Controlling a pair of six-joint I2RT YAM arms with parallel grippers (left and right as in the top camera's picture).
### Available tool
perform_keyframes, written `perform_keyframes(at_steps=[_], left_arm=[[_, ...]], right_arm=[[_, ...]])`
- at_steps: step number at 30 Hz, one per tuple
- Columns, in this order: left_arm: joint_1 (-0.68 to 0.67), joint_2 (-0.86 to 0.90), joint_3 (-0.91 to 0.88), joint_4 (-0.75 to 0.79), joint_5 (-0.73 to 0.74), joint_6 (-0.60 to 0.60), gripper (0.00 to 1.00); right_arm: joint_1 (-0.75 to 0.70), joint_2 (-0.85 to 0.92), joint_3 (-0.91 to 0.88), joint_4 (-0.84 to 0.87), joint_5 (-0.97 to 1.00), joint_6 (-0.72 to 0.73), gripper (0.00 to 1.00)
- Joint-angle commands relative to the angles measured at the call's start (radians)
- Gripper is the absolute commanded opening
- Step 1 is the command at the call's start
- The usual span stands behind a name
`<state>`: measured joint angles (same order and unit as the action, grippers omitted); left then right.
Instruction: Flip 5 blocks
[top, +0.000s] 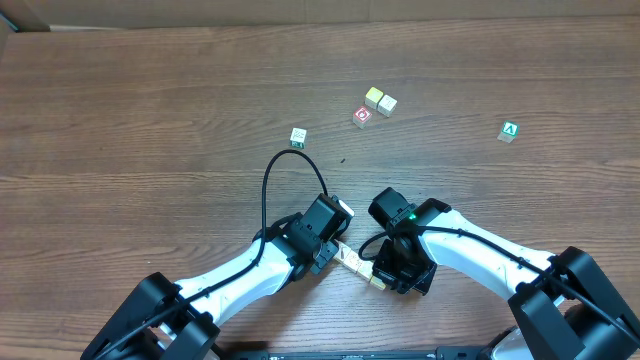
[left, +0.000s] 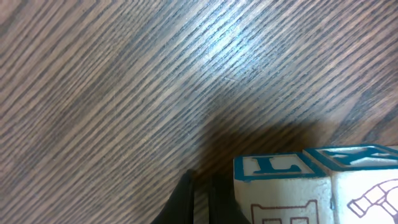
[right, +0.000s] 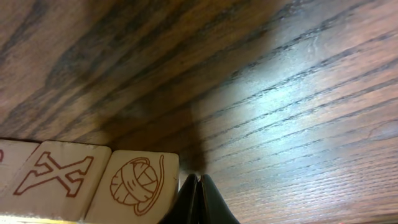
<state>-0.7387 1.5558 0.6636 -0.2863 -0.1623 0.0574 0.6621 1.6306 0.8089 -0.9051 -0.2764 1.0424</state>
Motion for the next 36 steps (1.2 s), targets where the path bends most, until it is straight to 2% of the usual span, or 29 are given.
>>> perform_keyframes(at_steps=[1,18,36], left_arm=[[-0.012,0.043,-0.025,-0.004,0.073,0.045,0.04],[-0.012,0.043,-0.025,0.006,0.077,0.070,0.04],[-0.012,0.043,-0.025,0.063,0.076,0.145,0.04]], right_arm=[[0.011,-0.002,0.011,0.042,-0.036,0.047,0.04],[0.011,-0.002,0.011,0.051,-0.040,0.241,0.04],[0.012,-0.002,0.011,0.064,-0.048,0.320,0.04]])
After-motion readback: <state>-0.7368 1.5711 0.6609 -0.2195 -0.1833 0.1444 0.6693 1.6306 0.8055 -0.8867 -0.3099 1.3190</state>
